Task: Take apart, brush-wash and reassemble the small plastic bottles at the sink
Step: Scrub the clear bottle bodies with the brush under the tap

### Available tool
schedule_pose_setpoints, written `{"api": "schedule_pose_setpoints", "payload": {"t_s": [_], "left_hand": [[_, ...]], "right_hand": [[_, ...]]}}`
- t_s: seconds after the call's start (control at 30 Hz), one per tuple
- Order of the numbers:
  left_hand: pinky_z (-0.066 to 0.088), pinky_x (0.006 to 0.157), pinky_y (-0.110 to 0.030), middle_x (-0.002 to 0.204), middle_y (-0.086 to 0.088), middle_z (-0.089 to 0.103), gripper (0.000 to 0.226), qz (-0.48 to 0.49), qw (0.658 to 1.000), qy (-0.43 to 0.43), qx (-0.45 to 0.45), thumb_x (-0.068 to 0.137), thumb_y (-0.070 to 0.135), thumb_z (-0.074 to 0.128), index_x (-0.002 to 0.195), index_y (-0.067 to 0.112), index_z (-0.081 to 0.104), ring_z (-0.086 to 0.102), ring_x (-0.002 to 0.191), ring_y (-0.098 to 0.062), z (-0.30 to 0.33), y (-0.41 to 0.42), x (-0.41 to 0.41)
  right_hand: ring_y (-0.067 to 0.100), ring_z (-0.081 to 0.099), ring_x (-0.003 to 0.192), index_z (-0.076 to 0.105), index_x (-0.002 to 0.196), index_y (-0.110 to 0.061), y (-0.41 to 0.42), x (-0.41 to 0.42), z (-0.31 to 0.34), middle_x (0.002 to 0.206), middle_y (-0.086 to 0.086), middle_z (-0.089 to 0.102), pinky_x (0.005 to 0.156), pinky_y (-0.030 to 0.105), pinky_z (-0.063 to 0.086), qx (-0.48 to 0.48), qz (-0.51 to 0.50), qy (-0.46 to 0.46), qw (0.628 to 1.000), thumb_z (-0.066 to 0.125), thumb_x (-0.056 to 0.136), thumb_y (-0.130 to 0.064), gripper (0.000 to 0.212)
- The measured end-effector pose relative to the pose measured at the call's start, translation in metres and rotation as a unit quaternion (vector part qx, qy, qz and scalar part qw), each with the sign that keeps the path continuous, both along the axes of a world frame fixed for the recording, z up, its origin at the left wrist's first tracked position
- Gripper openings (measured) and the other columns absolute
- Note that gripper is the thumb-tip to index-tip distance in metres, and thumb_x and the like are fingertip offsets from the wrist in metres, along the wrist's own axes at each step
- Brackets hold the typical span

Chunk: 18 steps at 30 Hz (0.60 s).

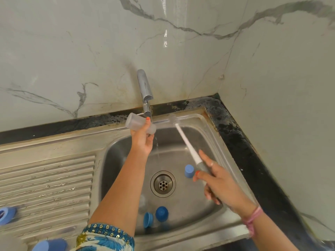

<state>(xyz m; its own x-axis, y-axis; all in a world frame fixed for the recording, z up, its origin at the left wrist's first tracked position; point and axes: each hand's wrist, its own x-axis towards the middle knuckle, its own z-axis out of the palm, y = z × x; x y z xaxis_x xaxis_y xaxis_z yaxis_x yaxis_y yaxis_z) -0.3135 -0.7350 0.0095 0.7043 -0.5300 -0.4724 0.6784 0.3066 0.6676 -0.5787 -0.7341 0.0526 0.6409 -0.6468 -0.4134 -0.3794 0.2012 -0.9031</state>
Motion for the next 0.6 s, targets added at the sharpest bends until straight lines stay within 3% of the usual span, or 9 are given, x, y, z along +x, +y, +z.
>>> {"api": "schedule_pose_setpoints", "payload": {"t_s": [0.13, 0.23, 0.3, 0.47, 0.6], "left_hand": [[0.057, 0.085, -0.036, 0.123, -0.013, 0.061, 0.061, 0.003, 0.999, 0.026, -0.032, 0.085, 0.003, 0.069, 0.139, 0.009, 0.042, 0.061, 0.111, -0.024, -0.002, -0.006, -0.003], [0.061, 0.07, -0.032, 0.101, -0.009, 0.066, 0.053, 0.021, 0.997, 0.043, -0.055, 0.088, 0.006, 0.066, 0.136, 0.005, 0.046, 0.067, 0.088, -0.019, 0.003, -0.007, 0.001], [0.06, 0.069, -0.031, 0.099, -0.007, 0.065, 0.054, 0.023, 0.998, 0.032, -0.052, 0.088, 0.01, 0.067, 0.138, 0.005, 0.045, 0.066, 0.085, -0.018, 0.004, -0.004, 0.005], [0.06, 0.08, -0.035, 0.128, -0.015, 0.059, 0.066, 0.002, 0.999, -0.002, -0.044, 0.083, 0.006, 0.072, 0.141, 0.009, 0.039, 0.06, 0.118, -0.028, 0.0, -0.002, 0.005], [0.056, 0.085, -0.033, 0.13, -0.012, 0.055, 0.069, -0.064, 0.996, -0.063, -0.011, 0.084, 0.005, 0.07, 0.143, 0.014, 0.036, 0.055, 0.122, -0.028, -0.006, 0.004, 0.001]], "right_hand": [[0.013, 0.052, 0.057, 0.01, 0.14, -0.056, 0.024, 0.028, -0.003, 0.076, 0.005, 0.06, 0.055, 0.033, 0.054, -0.225, 0.094, 0.103, 0.964, 0.049, 0.098, -0.031, 0.062], [0.017, 0.053, 0.074, 0.002, 0.152, -0.041, 0.054, 0.029, -0.006, 0.075, -0.006, 0.046, 0.072, 0.032, 0.046, -0.309, 0.142, 0.145, 0.929, 0.039, 0.102, -0.032, 0.063], [0.017, 0.053, 0.076, 0.003, 0.154, -0.035, 0.059, 0.028, -0.005, 0.075, -0.009, 0.043, 0.073, 0.029, 0.044, -0.317, 0.141, 0.152, 0.925, 0.038, 0.102, -0.031, 0.062], [0.013, 0.055, 0.062, 0.011, 0.154, -0.03, 0.039, 0.048, 0.001, 0.073, -0.004, 0.051, 0.059, 0.027, 0.05, -0.308, 0.115, 0.146, 0.933, 0.041, 0.101, -0.027, 0.061], [0.018, 0.055, 0.067, 0.017, 0.153, -0.029, 0.018, 0.065, 0.012, 0.077, 0.0, 0.055, 0.07, 0.036, 0.052, -0.284, 0.111, 0.165, 0.938, 0.041, 0.1, -0.024, 0.059]]}}
